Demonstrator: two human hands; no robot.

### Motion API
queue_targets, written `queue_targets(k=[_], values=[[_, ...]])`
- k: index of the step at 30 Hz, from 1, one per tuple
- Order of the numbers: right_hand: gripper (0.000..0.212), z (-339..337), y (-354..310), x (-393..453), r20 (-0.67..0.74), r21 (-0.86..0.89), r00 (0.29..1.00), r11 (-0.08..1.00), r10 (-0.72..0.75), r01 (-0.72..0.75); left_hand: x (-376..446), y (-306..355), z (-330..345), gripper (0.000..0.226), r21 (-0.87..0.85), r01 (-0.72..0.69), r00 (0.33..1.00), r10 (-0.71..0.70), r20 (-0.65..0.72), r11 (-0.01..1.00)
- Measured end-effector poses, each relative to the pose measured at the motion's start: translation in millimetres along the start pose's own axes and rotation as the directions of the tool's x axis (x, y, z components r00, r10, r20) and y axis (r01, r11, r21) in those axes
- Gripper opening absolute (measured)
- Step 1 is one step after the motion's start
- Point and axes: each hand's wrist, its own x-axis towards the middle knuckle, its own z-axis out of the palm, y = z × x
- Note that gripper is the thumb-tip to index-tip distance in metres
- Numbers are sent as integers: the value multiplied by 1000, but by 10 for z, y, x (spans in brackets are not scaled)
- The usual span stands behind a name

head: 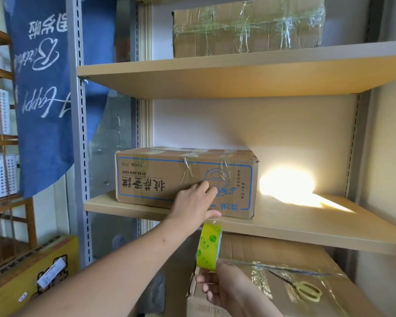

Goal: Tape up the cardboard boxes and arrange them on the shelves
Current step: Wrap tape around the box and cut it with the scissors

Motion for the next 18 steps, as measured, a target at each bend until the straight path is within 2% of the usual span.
queue_targets(k=[2, 4, 7, 8, 9, 10, 11, 12, 13, 14, 15, 16, 17, 18], values=[[36, 0, 25, 7, -4, -41, 1000, 999, 7, -7, -18, -17, 71, 54, 26, -46, 996, 48, -77, 999], [51, -10, 53, -16, -6, -83, 1000, 997, -9, 9, -2, -9, 63, 50, -26, -45, 997, 44, -55, 999], [71, -151, 213, -93, -27, -101, 999, 994, -38, 35, -117, -63, -46, 33, -299, 100, 995, -92, 41, 949], [74, -242, 306, -133, -37, -135, 999, 990, -37, 32, -263, -59, -46, 28, -385, 163, 983, -181, -11, 909], [75, -369, 430, -176, -53, -193, 998, 981, -35, 24, -476, -38, 11, 21, -468, 244, 943, -320, -89, 849], [73, -541, 610, -177, -78, -260, 997, 966, -27, 6, -763, 23, 93, 15, -546, 336, 857, -490, -161, 767], [68, -728, 831, -181, -114, -334, 993, 942, -6, -32, -1107, 134, 193, 13, -607, 430, 743, -644, -183, 669], [60, -930, 1076, -185, -155, -398, 987, 913, 33, -93, -1481, 293, 317, 14, -643, 522, 645, -753, -131, 560], [50, -1127, 1345, -191, -197, -449, 977, 880, 75, -158, -1847, 495, 434, 15, -643, 612, 584, -811, -27, 462], [41, -1311, 1617, -180, -239, -518, 967, 831, 87, -203, -2186, 723, 578, 16, -612, 690, 559, -822, 112, 386], [35, -1481, 1869, -157, -276, -633, 960, 741, 55, -225, -2499, 962, 752, 16, -556, 759, 555, -784, 277, 340], [29, -1633, 2092, -141, -285, -767, 958, 600, -4, -226, -2757, 1196, 908, 15, -480, 822, 535, -707, 463, 308], [27, -1736, 2278, -144, -260, -868, 965, 447, -37, -217, -2984, 1417, 1083, 14, -389, 870, 492, -591, 639, 303], [33, -1812, 2438, -143, -230, -921, 973, 328, -23, -210, -3164, 1600, 1223, 13, -314, 883, 451, -448, 772, 349]])
